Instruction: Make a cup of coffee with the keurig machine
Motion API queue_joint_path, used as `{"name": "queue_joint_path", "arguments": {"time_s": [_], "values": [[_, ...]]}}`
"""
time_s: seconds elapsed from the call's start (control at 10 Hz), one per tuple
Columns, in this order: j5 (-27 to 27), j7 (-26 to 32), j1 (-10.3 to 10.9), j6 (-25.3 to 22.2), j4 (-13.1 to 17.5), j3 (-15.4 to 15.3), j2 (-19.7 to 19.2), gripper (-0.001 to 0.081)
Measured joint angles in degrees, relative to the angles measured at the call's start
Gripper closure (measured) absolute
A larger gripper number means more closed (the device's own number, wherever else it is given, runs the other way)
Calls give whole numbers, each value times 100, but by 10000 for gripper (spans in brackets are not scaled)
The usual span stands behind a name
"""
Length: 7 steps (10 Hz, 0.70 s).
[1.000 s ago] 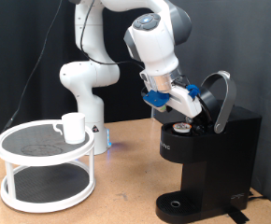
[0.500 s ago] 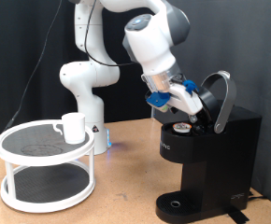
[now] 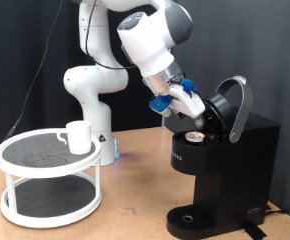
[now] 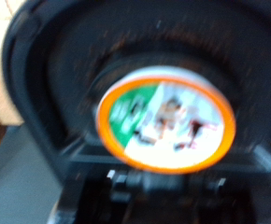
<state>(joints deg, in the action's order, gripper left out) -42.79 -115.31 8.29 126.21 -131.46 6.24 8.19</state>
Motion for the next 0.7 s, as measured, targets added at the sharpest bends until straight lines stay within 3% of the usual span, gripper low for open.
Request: {"name": "queue_joint_path", "arguments": {"time_s": [0.2,0.5,0.7], "values": [[-400,171,-24,-234,36,143,188,71],[-554,167,-99,-826,144,385,604,71],[-628,126,-114,-942,252,470,827,71]]}}
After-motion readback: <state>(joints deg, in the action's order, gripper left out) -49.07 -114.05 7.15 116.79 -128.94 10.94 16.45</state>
